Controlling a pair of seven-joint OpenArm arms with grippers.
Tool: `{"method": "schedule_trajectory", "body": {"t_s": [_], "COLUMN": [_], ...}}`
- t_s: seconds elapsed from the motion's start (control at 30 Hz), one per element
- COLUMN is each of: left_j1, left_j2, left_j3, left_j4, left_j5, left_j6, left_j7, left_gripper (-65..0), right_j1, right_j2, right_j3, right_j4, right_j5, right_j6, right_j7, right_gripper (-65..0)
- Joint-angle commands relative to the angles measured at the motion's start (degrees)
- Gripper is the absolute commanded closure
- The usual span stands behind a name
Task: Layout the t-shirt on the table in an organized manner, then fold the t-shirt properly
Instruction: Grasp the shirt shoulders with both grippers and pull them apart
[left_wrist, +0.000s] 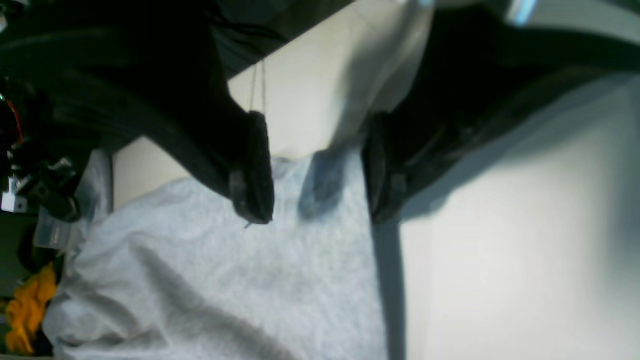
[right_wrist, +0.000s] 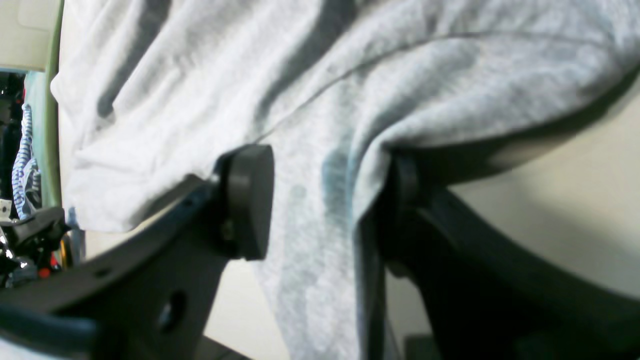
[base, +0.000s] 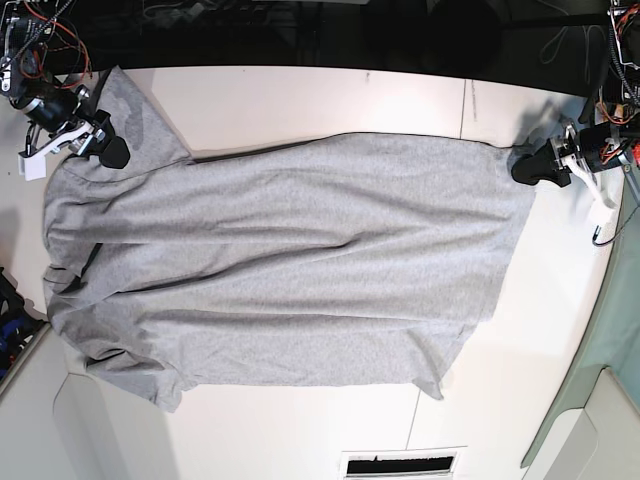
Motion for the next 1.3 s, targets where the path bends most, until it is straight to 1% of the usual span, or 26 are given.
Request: {"method": "schedule_trajectory", "body": {"t_s": [0.0,0.1,0.13,0.17,0.2,0.3,0.33,0.37,0.4,0.5,0.53,0.6,0.67,0.87,1.03,1.13,1.27], "left_j1": [0.0,0.0,0.1,0.2,0.3,1.0,1.3,1.5,1.6,1.6,1.7,2.0,2.8,5.3,9.0,11.0,14.1], "left_j2": [-0.3,-0.2,-0.2,-0.2,-0.2,-0.2,-0.2,-0.2,-0.3,-1.1,-1.7,-3.0,-4.3,-7.8,-9.9,-10.3,-10.3], "left_j3": [0.0,0.6,0.8,1.0,1.2,1.3,1.3,1.3,1.2,1.1,1.1,1.1,1.1,1.1,1.0,-0.3,-4.3], "left_j4": [0.4,0.4,0.4,0.4,0.4,0.4,0.4,0.4,0.4,0.9,1.5,3.2,5.2,10.8,14.4,16.4,18.6], "left_j5": [1.2,-0.1,-0.1,-0.1,-0.1,-1.2,-1.9,-2.6,-3.5,-9.4,-11.6,-13.9,-14.3,-14.3,-14.9,-15.3,-16.9], "left_j6": [0.2,0.2,0.2,0.2,0.2,0.2,0.2,0.2,0.2,0.2,0.2,0.2,0.2,0.2,0.2,0.2,0.2], "left_j7": [2.2,2.7,2.7,2.8,2.8,2.8,2.8,2.8,2.9,5.3,6.4,8.6,9.6,9.7,9.9,10.1,10.7], "left_gripper": [-33.1,-33.0,-32.0,-28.7,-23.8,-7.0,-2.2,0.0,0.0,0.0,0.0,0.0,0.0,0.0,0.0,0.0,0.0], "right_j1": [-0.2,-0.2,-0.2,-0.2,-0.2,-0.2,-0.2,-0.2,-0.2,-0.3,-0.4,-1.2,-2.7,-8.6,-14.8,-17.9,-22.1], "right_j2": [0.3,0.3,0.3,0.3,0.3,0.3,0.3,0.4,0.4,0.5,0.7,0.7,0.7,0.7,0.7,0.7,0.7], "right_j3": [-0.1,-0.1,-0.2,-0.1,-0.1,-0.1,-0.1,-0.1,-0.1,-0.1,-0.1,0.3,0.9,3.0,4.5,5.3,6.8], "right_j4": [0.2,0.2,0.2,0.2,0.2,0.2,0.2,0.2,0.2,0.2,0.3,1.3,3.3,12.2,20.3,24.3,28.6], "right_j5": [-2.1,-1.5,-1.5,-1.5,-1.5,-1.5,-1.5,-1.5,-1.5,-1.4,-1.0,-0.6,0.1,0.3,0.5,1.3,2.2], "right_j6": [-0.9,-0.9,-0.9,-0.9,-0.9,-0.9,-0.9,-0.9,-0.9,-0.9,-0.9,-0.9,-0.9,-0.9,-0.9,-0.9,-0.9], "right_j7": [-2.7,-3.0,-3.2,-3.4,-3.6,-3.8,-3.7,-3.7,-3.7,-4.1,-4.6,-5.1,-5.0,-5.0,-5.0,-5.1,-5.1], "right_gripper": [-31.7,-31.1,-28.8,-24.6,-19.0,0.0,0.0,0.0,0.0,0.0,0.0,0.0,0.0,0.0,0.0,0.0,0.0]}}
